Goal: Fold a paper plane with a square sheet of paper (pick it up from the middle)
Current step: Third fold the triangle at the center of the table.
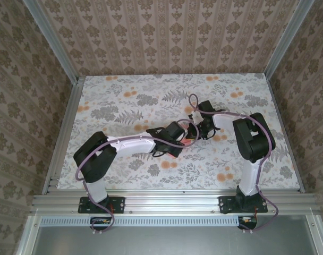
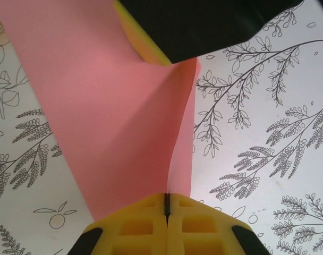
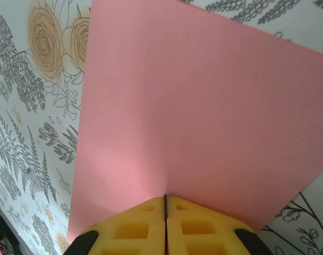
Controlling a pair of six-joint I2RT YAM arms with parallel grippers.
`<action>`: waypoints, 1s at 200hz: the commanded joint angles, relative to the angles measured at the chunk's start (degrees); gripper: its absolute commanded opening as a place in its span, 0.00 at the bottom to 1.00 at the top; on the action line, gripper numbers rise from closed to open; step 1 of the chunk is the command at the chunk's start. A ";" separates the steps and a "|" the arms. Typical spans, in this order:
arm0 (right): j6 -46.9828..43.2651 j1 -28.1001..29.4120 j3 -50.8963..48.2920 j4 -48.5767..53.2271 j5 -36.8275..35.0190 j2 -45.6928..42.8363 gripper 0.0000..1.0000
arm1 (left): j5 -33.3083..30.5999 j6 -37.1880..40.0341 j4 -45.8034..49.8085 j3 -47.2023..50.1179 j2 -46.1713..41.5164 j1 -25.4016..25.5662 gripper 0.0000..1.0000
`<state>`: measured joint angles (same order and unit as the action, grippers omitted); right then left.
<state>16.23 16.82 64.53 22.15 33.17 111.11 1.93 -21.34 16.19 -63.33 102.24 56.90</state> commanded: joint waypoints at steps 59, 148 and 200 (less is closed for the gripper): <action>-7.52 0.21 4.70 6.84 -0.68 3.34 0.08 | 7.89 3.85 1.95 -2.96 0.80 -4.27 0.02; -5.82 -0.43 7.36 6.39 -0.24 0.20 0.14 | 12.43 7.02 4.38 -6.72 4.64 -6.22 0.03; -0.65 -2.05 2.93 3.22 -4.60 -7.14 0.22 | 13.47 7.09 3.03 -5.84 5.07 -7.57 0.03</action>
<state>12.53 15.27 69.71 26.81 31.09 109.03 13.76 -15.77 19.25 -68.88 106.52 50.17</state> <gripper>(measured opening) 0.221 0.050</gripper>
